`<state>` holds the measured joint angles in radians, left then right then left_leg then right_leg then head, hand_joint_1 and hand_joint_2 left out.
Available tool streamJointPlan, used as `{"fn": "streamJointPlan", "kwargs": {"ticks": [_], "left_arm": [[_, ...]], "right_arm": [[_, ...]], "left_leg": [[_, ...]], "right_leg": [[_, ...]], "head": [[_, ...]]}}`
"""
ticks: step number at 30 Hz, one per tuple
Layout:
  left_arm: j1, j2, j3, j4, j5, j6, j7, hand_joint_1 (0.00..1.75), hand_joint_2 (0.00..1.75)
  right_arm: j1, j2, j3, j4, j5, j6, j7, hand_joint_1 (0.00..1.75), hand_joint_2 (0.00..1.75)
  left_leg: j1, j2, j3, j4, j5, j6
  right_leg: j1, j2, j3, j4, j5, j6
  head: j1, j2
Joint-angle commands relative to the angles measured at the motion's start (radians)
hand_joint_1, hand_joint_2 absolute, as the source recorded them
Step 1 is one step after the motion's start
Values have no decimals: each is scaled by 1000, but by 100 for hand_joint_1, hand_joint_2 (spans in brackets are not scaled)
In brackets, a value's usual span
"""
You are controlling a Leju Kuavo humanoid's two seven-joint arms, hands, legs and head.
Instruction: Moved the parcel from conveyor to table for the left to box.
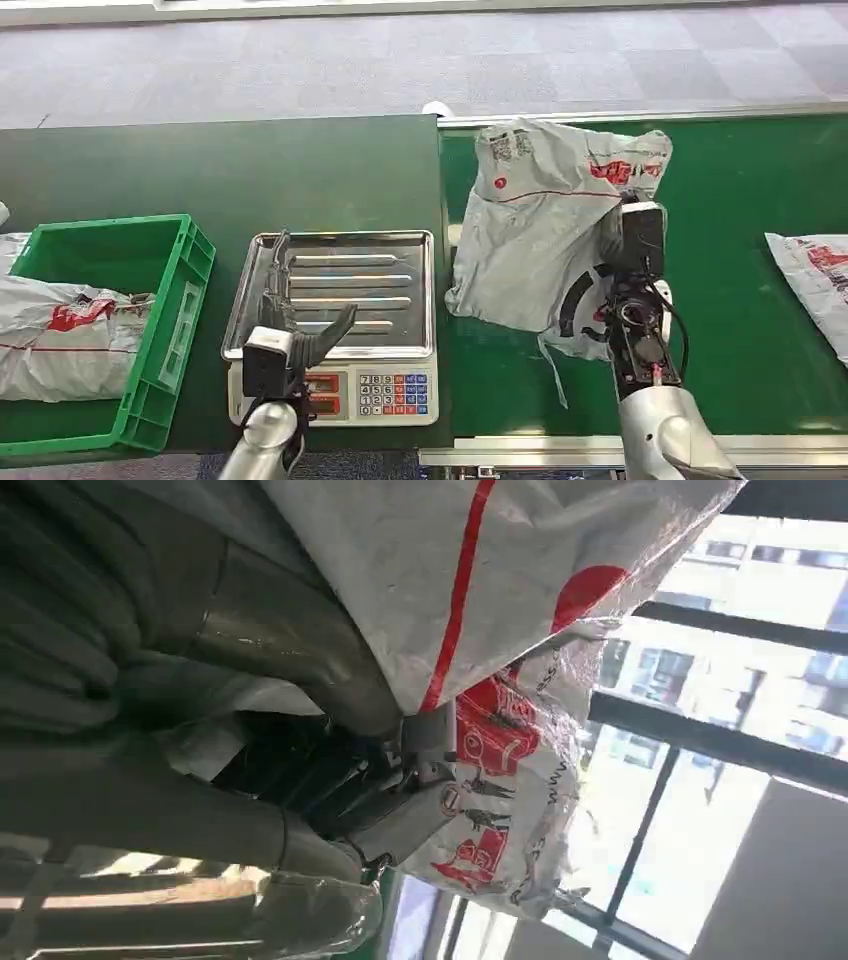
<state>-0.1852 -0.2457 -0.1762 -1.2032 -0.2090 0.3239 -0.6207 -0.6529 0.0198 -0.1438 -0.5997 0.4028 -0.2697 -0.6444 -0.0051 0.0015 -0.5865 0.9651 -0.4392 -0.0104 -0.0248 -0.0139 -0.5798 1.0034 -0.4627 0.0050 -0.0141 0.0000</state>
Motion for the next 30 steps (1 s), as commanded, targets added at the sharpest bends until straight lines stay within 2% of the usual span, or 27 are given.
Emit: {"fn": "streamJointPlan", "kwargs": {"ticks": [1, 27, 30], "left_arm": [[-58, 5, -23, 108, 8, -1, -7, 0, 175], [-58, 5, -23, 108, 8, -1, -7, 0, 175], [-49, -2, -19, 66, 36, 27, -77, 0, 175]], "right_arm": [[29, 10, -71, -107, -41, -4, -29, 175, 175], [29, 10, -71, -107, -41, -4, -29, 175, 175], [64, 19, -69, -191, -79, -38, -54, 175, 175]], "left_leg": [[2, -1, 1, 0, -1, 0], [1, 0, 1, 0, 0, 0], [1, 0, 1, 0, -1, 0]], "right_leg": [[2, 0, 3, -2, 0, -1], [1, 1, 1, -1, 0, -1], [1, 0, 1, -1, 0, -1]], "head": [[0, 0], [0, 0], [0, 0]]}}
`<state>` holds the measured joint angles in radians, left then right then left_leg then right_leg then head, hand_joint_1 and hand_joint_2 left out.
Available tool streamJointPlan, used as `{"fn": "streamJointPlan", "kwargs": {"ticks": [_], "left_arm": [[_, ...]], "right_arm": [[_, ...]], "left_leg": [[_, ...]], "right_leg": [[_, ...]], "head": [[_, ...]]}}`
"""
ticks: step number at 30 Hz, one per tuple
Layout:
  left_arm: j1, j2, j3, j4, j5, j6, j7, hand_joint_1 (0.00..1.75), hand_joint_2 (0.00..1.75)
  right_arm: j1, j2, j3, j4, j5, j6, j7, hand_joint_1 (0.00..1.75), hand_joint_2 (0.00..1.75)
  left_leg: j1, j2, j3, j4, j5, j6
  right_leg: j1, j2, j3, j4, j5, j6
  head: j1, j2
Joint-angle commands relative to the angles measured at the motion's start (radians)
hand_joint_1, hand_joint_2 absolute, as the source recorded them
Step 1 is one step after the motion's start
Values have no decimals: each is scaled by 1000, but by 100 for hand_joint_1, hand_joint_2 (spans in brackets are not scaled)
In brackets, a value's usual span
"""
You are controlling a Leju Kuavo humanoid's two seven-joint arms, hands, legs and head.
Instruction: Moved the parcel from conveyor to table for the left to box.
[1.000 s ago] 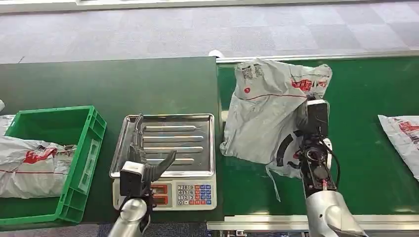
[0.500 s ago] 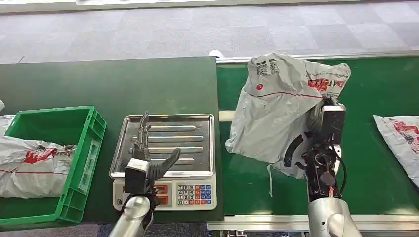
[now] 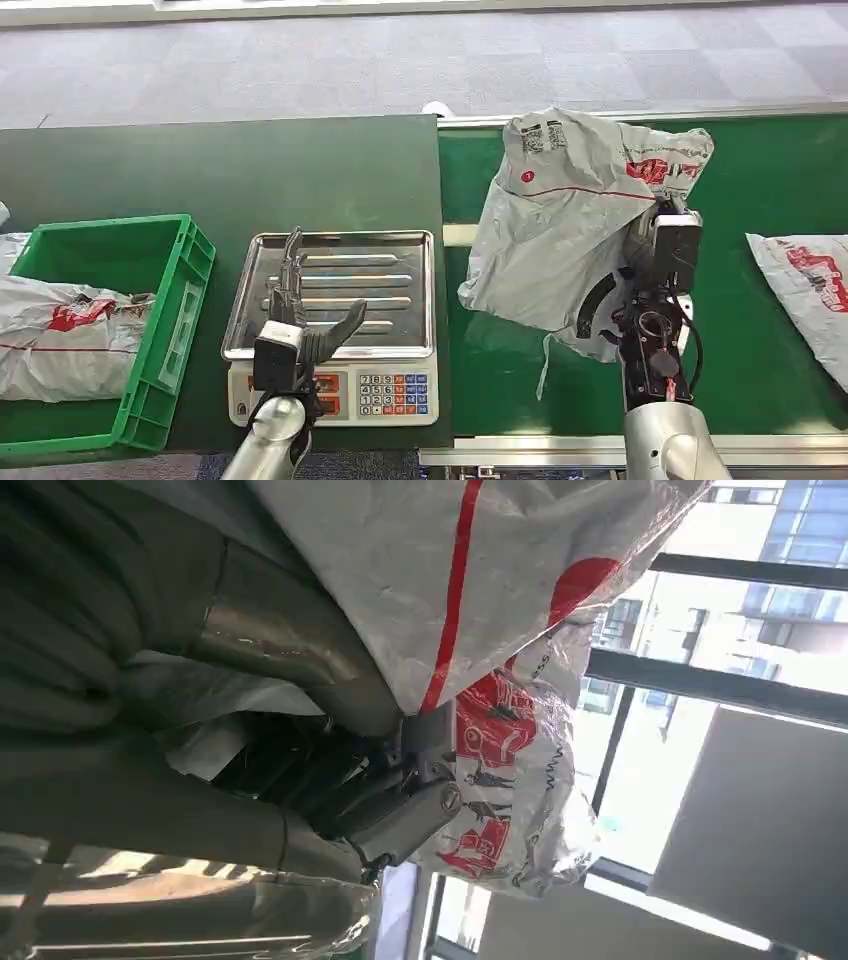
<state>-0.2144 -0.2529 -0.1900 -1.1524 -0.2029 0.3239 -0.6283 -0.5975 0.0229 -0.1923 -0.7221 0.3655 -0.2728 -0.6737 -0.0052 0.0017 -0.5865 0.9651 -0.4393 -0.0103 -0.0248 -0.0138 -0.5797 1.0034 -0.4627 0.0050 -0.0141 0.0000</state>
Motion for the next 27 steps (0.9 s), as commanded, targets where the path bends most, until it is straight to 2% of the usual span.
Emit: {"fn": "streamJointPlan", "kwargs": {"ticks": [1, 5, 10, 11, 12, 15, 25, 27], "left_arm": [[-11, 10, -17, -29, 44, 34, -70, 0, 175], [33, 49, -94, -231, 90, 112, -70, 0, 175], [49, 68, -125, -328, 124, 164, -70, 0, 175], [44, 90, -161, -367, 78, 276, -70, 0, 175], [41, 98, -169, -372, 88, 273, -70, 0, 175], [36, 101, -178, -364, 91, 274, -70, 0, 175], [28, 98, -173, -365, 108, 267, -70, 0, 175], [17, 93, -172, -349, 110, 254, -70, 0, 175]], "right_arm": [[31, 18, -8, -124, -64, -41, -24, 175, 175], [86, 14, 78, -253, -71, -62, -24, 175, 175], [157, 1, 223, -451, -46, -128, -24, 175, 175], [220, -56, 400, -689, -67, -204, -24, 175, 175], [233, -38, 417, -702, -47, -214, -24, 175, 175], [250, -12, 405, -726, -7, -199, -24, 175, 175], [256, -56, 439, -750, 0, -232, -24, 175, 175], [248, -55, 423, -779, -75, -210, -24, 175, 175]], "left_leg": [[2, 0, 1, 1, -1, -1], [2, 0, -1, 2, -1, -1], [0, 1, -1, 0, -1, 0], [2, 2, -1, 1, -2, -1], [2, 2, 0, 1, -2, -1], [0, 1, -2, 0, -1, 0], [2, 2, 0, 0, -1, 0], [2, 1, 1, 0, -1, 0]], "right_leg": [[2, 1, 2, -1, 0, -1], [2, 1, 0, 0, 0, -1], [0, 1, -1, 0, 0, -1], [2, 3, 0, 0, 0, -1], [2, 3, 1, 0, 0, -2], [0, 1, -2, 1, 0, -1], [2, 3, 1, -1, 0, -1], [2, 2, 2, -1, -1, -1]], "head": [[0, 0], [0, 0], [0, 0], [0, 0], [0, 0], [0, 0], [0, 0], [0, 0]]}}
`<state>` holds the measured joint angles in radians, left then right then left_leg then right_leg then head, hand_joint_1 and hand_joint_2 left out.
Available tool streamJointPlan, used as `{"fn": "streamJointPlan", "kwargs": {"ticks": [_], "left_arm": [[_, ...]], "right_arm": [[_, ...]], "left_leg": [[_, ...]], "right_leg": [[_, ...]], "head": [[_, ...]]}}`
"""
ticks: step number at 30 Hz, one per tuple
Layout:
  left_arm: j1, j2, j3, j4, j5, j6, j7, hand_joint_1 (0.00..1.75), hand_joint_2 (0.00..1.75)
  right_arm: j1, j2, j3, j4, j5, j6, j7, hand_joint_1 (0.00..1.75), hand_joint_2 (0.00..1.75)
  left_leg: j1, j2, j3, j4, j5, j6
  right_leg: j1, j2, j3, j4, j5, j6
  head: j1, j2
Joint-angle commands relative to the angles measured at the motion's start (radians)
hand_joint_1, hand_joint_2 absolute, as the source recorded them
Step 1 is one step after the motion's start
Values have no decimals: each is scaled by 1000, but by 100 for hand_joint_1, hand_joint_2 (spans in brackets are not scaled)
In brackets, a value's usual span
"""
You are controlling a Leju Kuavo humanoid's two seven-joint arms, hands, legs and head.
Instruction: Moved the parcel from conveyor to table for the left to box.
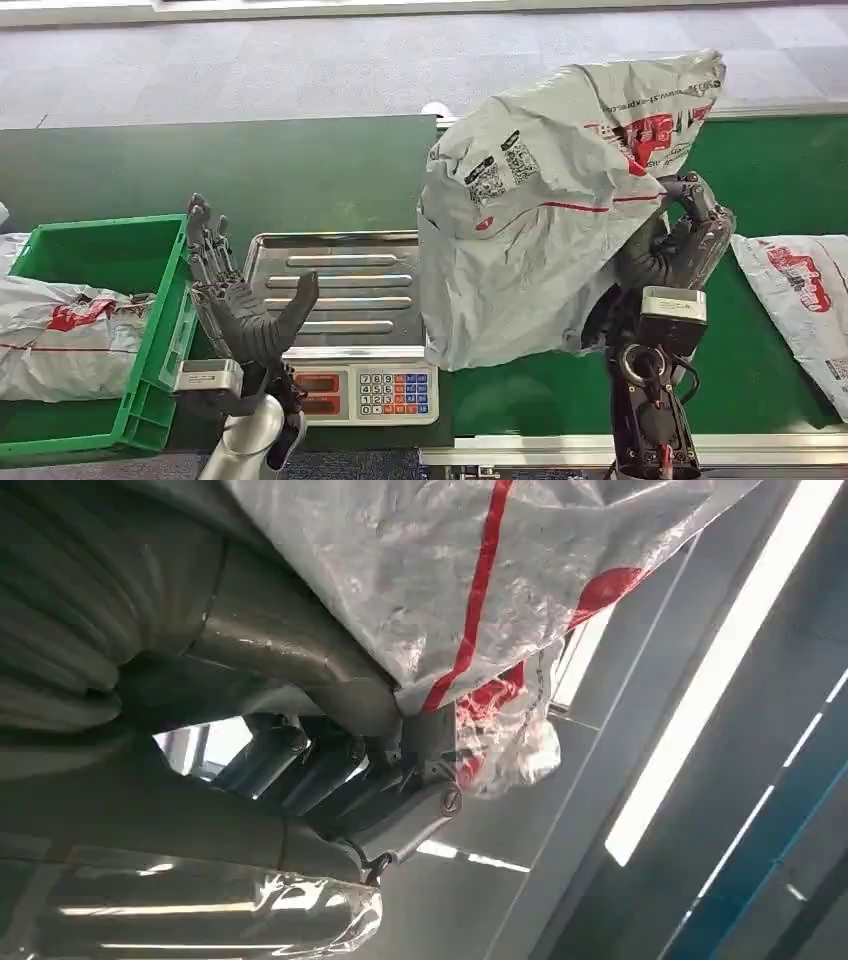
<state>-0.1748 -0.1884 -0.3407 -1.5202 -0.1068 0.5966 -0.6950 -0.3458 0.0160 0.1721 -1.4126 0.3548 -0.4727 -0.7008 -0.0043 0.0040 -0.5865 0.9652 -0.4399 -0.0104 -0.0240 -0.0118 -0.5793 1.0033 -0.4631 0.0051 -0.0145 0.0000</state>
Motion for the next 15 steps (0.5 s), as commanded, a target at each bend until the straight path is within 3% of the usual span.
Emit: {"fn": "streamJointPlan", "kwargs": {"ticks": [1, 5, 8, 12, 13, 15], "left_arm": [[-29, 25, -24, 23, 19, -28, -3, 0, 175], [-45, 20, -44, 33, 16, -26, -3, 0, 175], [-58, 16, -39, 26, 40, -14, -3, 0, 175], [-71, 9, -48, 29, 47, 4, -3, 0, 175], [-73, 6, -49, 31, 48, 5, -3, 0, 175], [-73, 6, -49, 31, 48, 5, -3, 0, 175]], "right_arm": [[-23, -53, 53, -73, -69, 6, 3, 175, 175], [-152, -22, 16, 77, 13, 98, 3, 175, 175], [-301, 4, 38, 287, 188, 183, 3, 175, 175], [-508, 48, 116, 652, 382, 125, 14, 175, 175], [-525, 55, 124, 677, 391, 128, 15, 175, 175], [-525, 55, 124, 677, 391, 128, 15, 175, 175]], "left_leg": [[1, -1, 0, 0, 0, 0], [1, 2, 0, 2, -1, 0], [1, 5, 0, 2, -1, 0], [2, 7, 1, 1, 0, 0], [3, 12, 2, 3, -1, 0], [1, 7, 1, 2, 0, 0]], "right_leg": [[1, -1, 1, -1, 0, -1], [1, 3, 0, 0, 1, -1], [1, 6, -1, 0, 1, -1], [2, 8, 0, -1, 3, -1], [3, 13, -1, 0, 4, -2], [2, 8, 1, 1, 2, -1]], "head": [[0, 0], [0, 0], [0, 0], [0, 0], [0, 0], [0, 0]]}}
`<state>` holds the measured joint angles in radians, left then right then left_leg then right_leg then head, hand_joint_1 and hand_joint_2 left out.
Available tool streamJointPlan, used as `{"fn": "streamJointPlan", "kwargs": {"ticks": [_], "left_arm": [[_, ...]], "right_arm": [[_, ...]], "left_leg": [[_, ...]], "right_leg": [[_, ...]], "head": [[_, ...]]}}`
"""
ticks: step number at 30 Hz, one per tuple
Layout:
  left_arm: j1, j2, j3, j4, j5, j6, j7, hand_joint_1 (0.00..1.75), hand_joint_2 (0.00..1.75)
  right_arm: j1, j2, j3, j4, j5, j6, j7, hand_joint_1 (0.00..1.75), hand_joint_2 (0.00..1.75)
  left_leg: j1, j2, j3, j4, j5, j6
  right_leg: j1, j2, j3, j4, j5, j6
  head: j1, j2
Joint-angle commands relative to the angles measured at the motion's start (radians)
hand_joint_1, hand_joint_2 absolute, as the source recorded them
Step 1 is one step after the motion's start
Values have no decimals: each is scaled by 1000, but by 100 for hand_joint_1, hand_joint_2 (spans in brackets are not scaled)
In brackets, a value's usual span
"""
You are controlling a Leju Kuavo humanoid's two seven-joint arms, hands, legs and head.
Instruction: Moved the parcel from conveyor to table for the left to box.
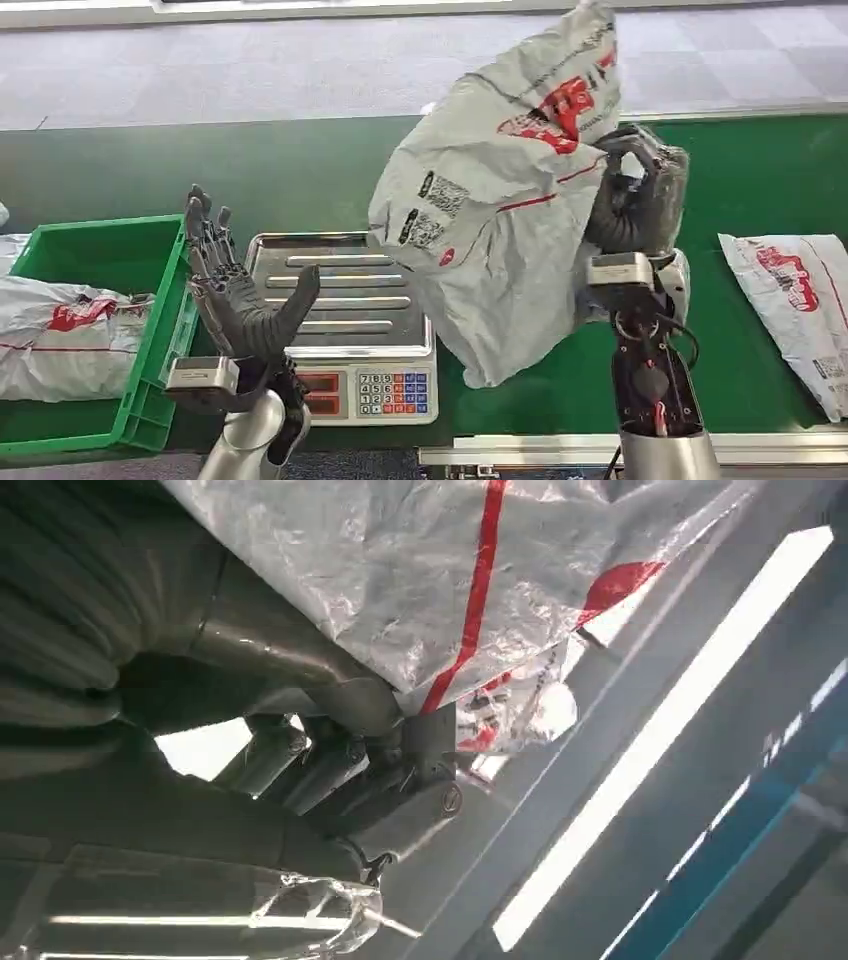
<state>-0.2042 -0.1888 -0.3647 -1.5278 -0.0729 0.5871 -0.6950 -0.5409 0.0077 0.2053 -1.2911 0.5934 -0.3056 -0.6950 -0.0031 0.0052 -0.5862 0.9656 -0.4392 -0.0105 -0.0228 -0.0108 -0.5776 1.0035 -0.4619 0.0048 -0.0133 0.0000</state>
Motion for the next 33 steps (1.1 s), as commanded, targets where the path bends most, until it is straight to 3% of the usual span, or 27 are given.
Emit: {"fn": "streamJointPlan", "kwargs": {"ticks": [1, 9, 13, 20, 33], "left_arm": [[-43, 6, -25, 39, 14, 14, -3, 0, 175], [-43, 7, -24, 41, 22, 5, -3, 0, 175], [-46, 10, -20, 41, 21, 8, -3, 0, 175], [-45, 12, -14, 43, 18, 12, -3, 0, 175], [-38, 13, -9, 34, 17, 16, -3, 0, 175]], "right_arm": [[-330, 63, 91, 556, 152, -40, 9, 175, 175], [-472, 154, 287, 861, 374, -62, 70, 175, 175], [-467, 213, 373, 921, 441, -28, 69, 175, 175], [-451, 252, 457, 951, 493, 49, 27, 175, 175], [-431, 280, 454, 945, 471, 31, 19, 175, 175]], "left_leg": [[0, 5, 2, 1, -1, 0], [3, 7, 3, 2, -3, -1], [1, 3, 1, 0, -1, -1], [2, 1, 1, 1, -1, 0], [4, 1, 1, 1, -1, -1]], "right_leg": [[0, 6, -1, 0, 1, -1], [3, 9, 1, -1, 1, -2], [0, 4, -1, 0, 1, -1], [2, 2, -1, 0, 0, 0], [4, 3, 0, -2, 0, -1]], "head": [[-1, 0], [-1, 0], [-1, 0], [-1, 0], [-1, 0]]}}
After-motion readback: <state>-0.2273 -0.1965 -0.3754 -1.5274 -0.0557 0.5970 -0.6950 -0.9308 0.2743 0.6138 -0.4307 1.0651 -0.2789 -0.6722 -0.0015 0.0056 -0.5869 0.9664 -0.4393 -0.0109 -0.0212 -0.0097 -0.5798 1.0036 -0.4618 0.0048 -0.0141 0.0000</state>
